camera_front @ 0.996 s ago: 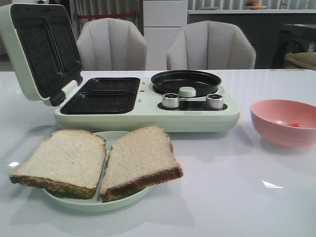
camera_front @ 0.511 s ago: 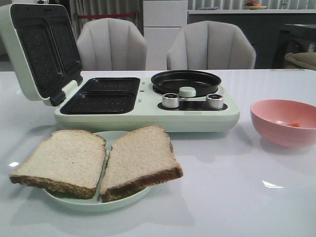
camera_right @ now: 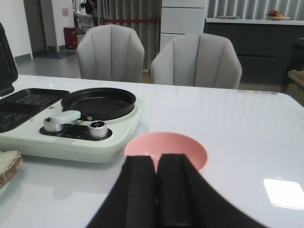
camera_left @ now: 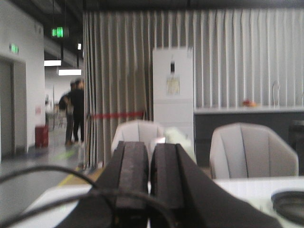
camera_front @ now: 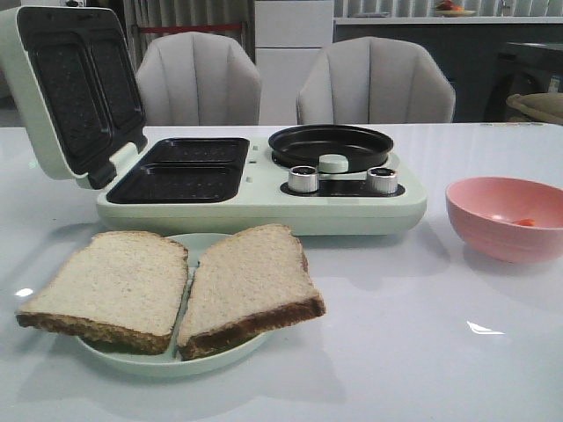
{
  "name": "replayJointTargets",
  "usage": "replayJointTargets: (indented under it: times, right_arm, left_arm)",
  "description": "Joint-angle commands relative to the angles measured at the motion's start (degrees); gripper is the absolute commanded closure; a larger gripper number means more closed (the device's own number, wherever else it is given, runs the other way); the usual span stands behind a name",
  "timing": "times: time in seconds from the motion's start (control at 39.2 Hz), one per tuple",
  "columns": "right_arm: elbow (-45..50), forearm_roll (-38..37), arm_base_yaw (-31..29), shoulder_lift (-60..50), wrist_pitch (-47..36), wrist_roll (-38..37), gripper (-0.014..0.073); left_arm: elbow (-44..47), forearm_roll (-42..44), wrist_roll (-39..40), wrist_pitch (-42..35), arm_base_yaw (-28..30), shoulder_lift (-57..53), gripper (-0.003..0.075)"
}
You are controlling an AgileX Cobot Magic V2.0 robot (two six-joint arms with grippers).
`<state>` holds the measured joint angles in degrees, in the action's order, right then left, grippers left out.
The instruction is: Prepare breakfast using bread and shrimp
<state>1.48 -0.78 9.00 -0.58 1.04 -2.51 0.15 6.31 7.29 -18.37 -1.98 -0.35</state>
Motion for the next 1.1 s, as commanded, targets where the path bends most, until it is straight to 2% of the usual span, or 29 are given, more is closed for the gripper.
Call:
replayJointTargets:
  times: [0.0, 0.23, 0.54, 0.89, 1.07]
  right_arm:
    - [-0.90, 0.02, -0.29, -1.30, -4.39, 0.45, 0.0459]
    - [-0.90, 0.02, -0.29, -1.24, -4.39, 0.45, 0.0459]
    - [-0.90, 0.02, -0.29, -1.24, -4.39, 0.45, 0.0459]
    - [-0.90, 0.02, -0.29, -1.24, -4.39, 0.45, 0.0459]
    - [-0.90, 0.02, -0.29, -1.24, -4.39, 0.45, 0.0459]
  left_arm:
    - [-3.59, -0.12, -0.02, -3.84, -0.22, -0.58, 0.0606]
    - [-15.14, -0.12, -0.02, 12.86, -0.22, 4.17, 0.0606]
    - [-26.18, -1.58, -0.02, 30.97, -0.22, 19.36, 0.0606]
    - [-27.16, -8.40, -0.02, 31.18, -0.22, 24.00, 0.0606]
    - [-27.16, -7.78, -0.02, 31.27, -0.22, 24.00, 0.0605]
